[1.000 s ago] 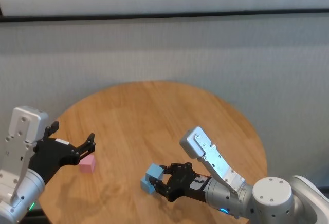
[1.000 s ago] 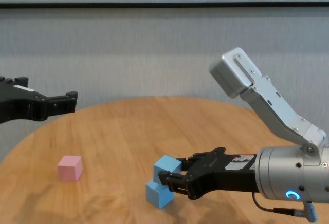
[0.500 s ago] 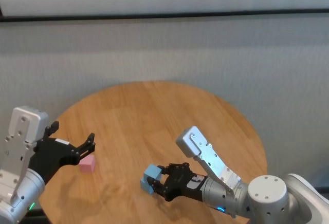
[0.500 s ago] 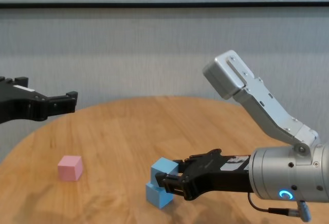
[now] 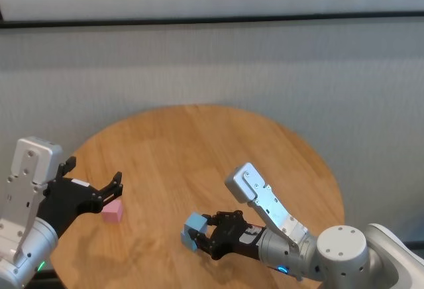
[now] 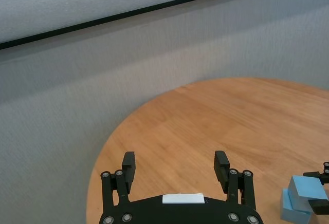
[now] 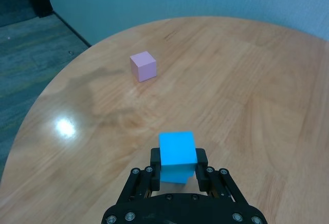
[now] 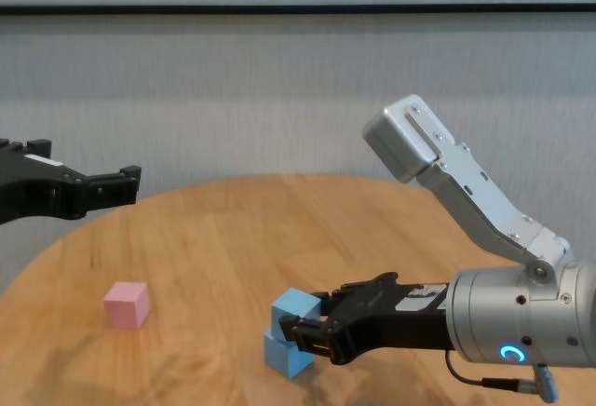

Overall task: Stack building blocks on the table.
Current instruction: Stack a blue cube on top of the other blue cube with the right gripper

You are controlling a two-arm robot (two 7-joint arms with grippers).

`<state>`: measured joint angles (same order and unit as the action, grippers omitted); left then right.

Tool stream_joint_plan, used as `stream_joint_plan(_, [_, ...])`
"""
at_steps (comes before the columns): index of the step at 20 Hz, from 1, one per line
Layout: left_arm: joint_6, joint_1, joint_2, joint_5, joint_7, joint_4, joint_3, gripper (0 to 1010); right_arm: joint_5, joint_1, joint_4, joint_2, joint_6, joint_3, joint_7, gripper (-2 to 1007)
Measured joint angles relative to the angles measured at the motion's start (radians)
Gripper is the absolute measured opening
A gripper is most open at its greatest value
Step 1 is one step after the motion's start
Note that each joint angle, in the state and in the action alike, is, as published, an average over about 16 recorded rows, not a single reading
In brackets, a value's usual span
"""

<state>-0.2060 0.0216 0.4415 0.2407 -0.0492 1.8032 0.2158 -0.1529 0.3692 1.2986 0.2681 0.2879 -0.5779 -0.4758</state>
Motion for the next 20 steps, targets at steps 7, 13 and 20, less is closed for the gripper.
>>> stream_joint_plan(7, [0.000, 0.000, 0.000, 0.000, 0.000, 0.000, 0.000, 1003, 0.000, 0.006, -0.011, -0.005, -0.001, -0.002, -0.002, 378])
stream_joint_plan(13, [0.000, 0.000, 0.000, 0.000, 0.000, 0.000, 0.000, 1003, 0.001, 0.009, -0.017, -0.008, -0.004, -0.003, -0.003, 378])
stream_joint_plan(20, [0.000, 0.000, 0.000, 0.000, 0.000, 0.000, 0.000, 1003, 0.001, 0.010, -0.019, -0.010, -0.005, -0.004, -0.002, 384])
